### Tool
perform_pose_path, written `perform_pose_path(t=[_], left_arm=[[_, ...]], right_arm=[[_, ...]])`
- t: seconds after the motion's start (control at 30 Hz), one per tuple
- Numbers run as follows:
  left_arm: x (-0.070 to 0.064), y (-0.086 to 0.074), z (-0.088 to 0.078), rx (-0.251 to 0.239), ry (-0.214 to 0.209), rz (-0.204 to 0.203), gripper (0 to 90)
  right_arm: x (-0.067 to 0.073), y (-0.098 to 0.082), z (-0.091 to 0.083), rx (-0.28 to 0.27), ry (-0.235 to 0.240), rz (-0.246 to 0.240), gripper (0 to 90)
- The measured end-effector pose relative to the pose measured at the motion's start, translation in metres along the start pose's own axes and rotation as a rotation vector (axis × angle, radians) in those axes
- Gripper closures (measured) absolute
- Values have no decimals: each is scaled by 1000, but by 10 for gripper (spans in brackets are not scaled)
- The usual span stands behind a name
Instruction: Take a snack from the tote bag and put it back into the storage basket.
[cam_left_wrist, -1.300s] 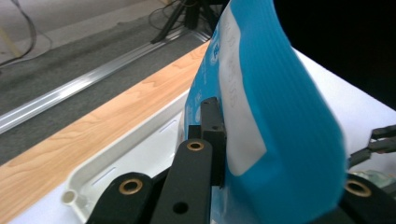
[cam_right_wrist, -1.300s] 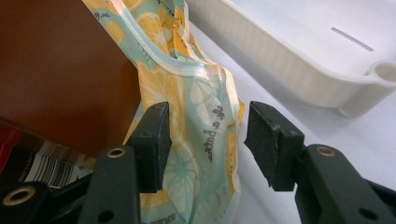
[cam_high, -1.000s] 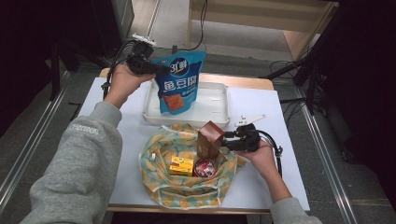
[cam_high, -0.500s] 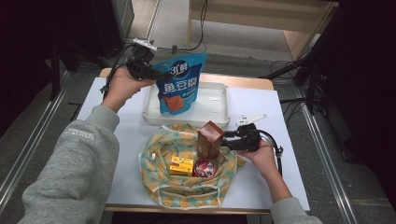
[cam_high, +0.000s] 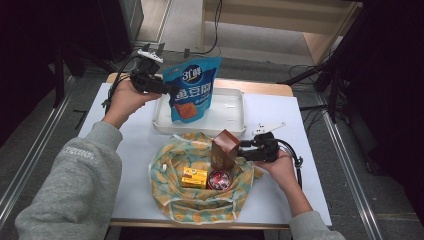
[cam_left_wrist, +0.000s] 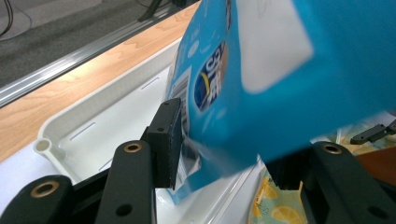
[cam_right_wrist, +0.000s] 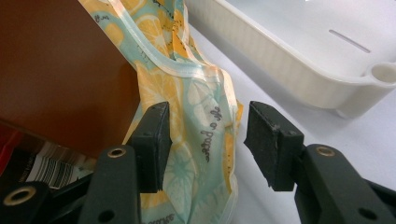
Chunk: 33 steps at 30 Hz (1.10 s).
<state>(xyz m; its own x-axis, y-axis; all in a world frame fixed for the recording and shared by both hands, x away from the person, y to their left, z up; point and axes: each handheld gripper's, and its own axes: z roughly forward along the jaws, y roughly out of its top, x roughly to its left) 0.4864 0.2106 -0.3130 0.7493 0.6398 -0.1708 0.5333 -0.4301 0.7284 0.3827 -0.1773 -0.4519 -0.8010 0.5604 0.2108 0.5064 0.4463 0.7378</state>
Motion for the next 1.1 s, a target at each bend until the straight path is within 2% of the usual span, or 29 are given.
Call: perform_pose_path(t=[0.33,0.8,0.9,1.0,1.1], left_arm=[[2,-19,2,18,16,-15,527],[6,-43,12,45,9,-46,533],[7,-50,17,46,14,-62,543],[8,-54,21,57,25,-53,581],[9,-56,26,71,18,-62,615]], right_arm=[[0,0,0,2,-2,1,509],[-1,1,1,-1,-4,-3,509],[-1,1,1,0,-4,-4,509],[-1,2,2,2,-2,-4,509],[-1,2,2,0,-2,-11,509]])
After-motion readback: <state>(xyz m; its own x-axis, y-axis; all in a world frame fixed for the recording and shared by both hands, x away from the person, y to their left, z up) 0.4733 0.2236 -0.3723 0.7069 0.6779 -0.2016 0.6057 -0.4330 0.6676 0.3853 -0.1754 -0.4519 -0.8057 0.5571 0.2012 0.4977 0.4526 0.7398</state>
